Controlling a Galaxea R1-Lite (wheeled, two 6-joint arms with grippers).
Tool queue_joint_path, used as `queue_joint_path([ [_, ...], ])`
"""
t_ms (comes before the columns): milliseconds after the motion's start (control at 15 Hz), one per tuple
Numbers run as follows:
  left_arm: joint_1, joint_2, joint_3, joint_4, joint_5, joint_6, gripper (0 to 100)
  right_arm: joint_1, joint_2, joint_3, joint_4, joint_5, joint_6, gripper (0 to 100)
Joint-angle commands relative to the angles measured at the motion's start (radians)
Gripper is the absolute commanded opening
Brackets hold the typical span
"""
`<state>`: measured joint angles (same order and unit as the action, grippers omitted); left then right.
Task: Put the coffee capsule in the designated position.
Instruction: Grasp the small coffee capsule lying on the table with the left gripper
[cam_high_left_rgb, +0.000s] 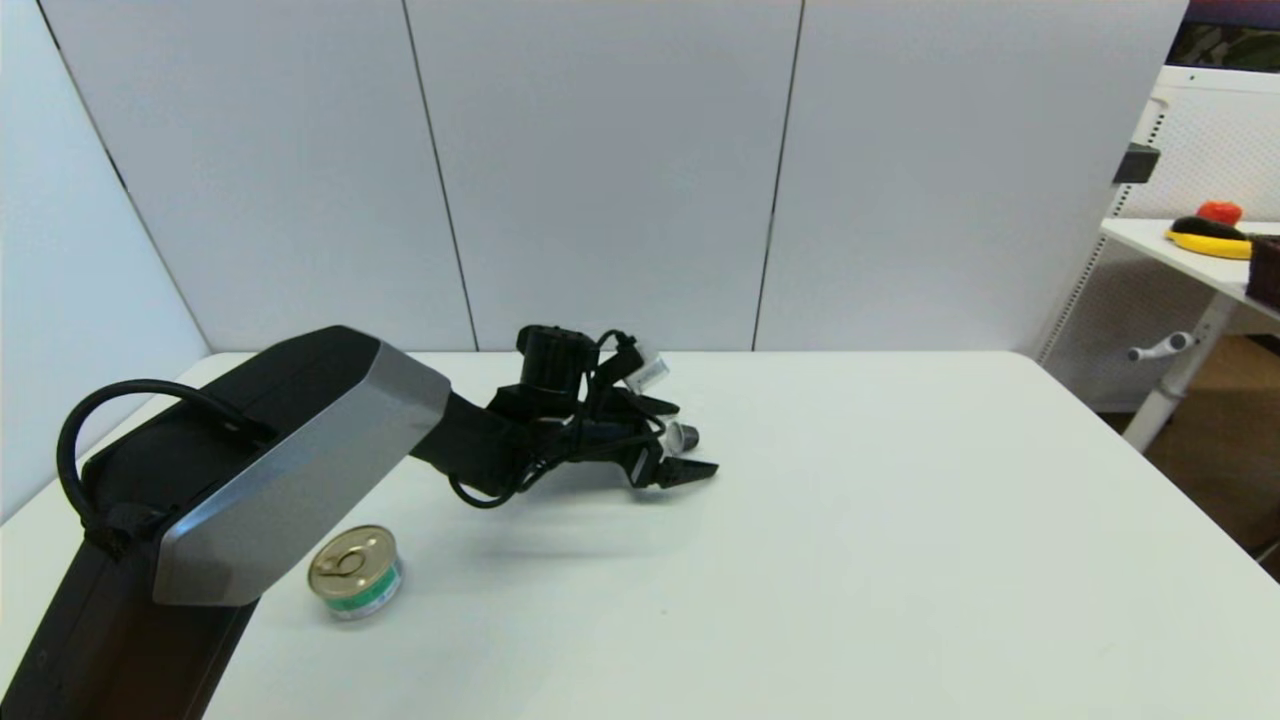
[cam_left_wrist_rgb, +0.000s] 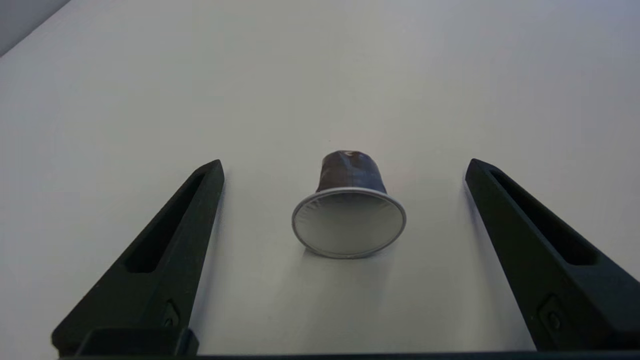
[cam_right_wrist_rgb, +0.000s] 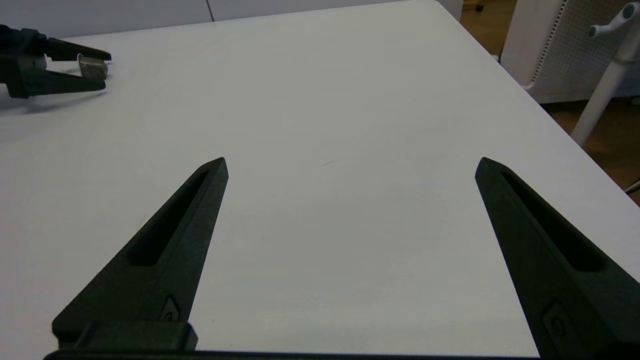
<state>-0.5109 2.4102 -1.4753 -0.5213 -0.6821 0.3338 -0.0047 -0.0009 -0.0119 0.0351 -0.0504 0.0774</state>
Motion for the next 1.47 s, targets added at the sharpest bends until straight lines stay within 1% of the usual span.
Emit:
queue_joint_path([
  [67, 0.002, 0.004, -0.002, -0.009, -0.002, -0.009, 100, 0.000, 0.001, 0.001, 0.000, 0.000, 0.001, 100],
  [800, 0.003, 0.023, -0.008, -0.023, -0.002, -0.009, 100, 0.000, 0.001, 0.001, 0.000, 0.000, 0.001, 100],
  [867, 0.003, 0.024, -0.008, -0.023, -0.002, -0.009, 0, 0.000, 0.001, 0.000, 0.000, 0.000, 0.001, 100],
  [1467, 0.003, 0.018, -0.008, -0.025, -0.002, -0.010, 0, 0.000, 0.001, 0.000, 0.000, 0.000, 0.001, 100],
])
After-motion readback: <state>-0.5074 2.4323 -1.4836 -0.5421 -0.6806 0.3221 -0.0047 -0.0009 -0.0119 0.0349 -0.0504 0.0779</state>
